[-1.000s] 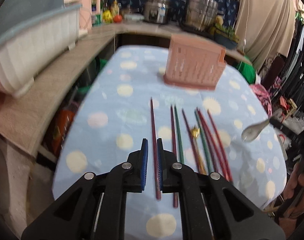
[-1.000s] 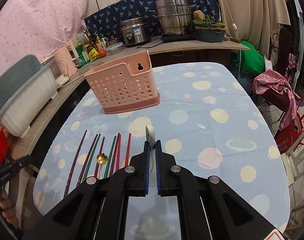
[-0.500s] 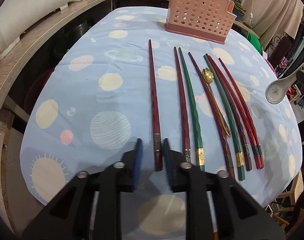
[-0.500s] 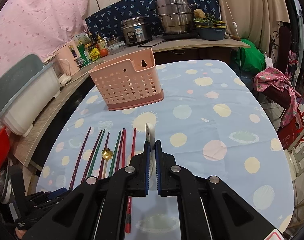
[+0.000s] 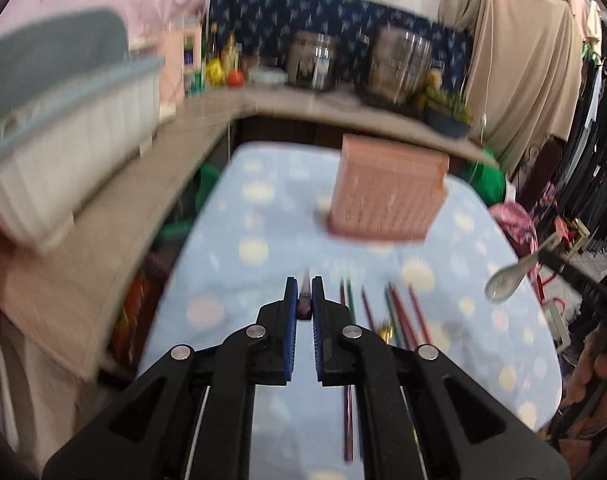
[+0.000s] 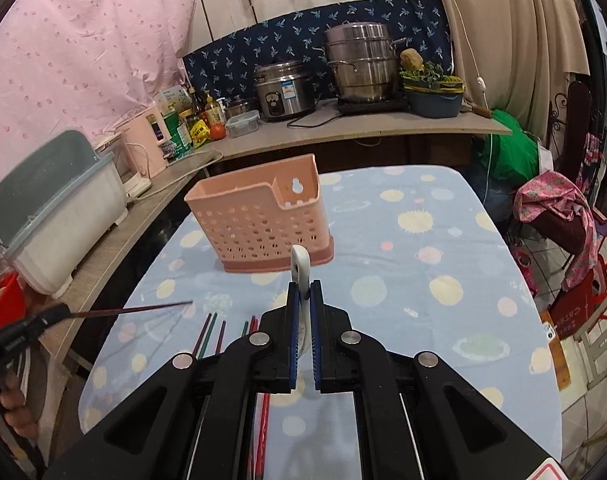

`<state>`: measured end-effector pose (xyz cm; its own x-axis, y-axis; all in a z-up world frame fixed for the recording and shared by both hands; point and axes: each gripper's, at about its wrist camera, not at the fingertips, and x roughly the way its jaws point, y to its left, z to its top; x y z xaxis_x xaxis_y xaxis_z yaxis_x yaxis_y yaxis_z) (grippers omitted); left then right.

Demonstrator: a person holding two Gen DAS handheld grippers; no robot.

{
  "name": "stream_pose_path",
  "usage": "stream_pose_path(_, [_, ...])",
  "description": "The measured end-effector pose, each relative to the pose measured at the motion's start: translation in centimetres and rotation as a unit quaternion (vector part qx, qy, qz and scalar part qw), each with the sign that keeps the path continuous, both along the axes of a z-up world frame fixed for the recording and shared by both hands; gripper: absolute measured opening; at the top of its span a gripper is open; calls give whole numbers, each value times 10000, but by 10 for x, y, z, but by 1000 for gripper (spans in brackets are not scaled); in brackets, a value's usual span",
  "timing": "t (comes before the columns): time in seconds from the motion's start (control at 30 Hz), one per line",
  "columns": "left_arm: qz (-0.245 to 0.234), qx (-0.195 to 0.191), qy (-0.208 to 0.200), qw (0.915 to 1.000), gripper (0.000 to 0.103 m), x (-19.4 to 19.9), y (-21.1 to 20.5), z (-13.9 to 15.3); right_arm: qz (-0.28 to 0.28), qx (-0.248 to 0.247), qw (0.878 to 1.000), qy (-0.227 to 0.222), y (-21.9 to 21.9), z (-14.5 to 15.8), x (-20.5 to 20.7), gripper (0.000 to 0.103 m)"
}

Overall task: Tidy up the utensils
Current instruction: 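Lower the chopstick into the pink holder with the left gripper while the right gripper lowers the spoon in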

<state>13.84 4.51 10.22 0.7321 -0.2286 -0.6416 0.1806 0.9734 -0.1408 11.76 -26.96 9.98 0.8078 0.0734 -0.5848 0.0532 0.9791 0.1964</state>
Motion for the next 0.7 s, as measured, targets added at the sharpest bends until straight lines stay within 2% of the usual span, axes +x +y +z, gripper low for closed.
stream_pose_path(0.13, [47, 149, -643, 9978, 7, 40, -10, 58, 61, -27, 9999, -149, -3, 20, 36, 5])
stream_pose_path(0.2, [57, 174, -831, 9964, 7, 56, -17, 80, 80, -37, 9997, -207, -4, 28, 53, 5])
stream_pose_path(0.43, [-10, -47, -1491, 9888, 7, 95, -43, 143, 54, -23, 9994, -340, -10, 43, 109, 5])
stream_pose_path(0.53, [-64, -229, -1728, 9847, 7, 109, -58, 162, 52, -55, 9993, -367, -9, 43, 132, 5])
stream_pose_path(0.7, [-72, -336, -1950, 9802, 7, 134, -81, 170, -5, -50, 9996, -292, -8, 35, 162, 5])
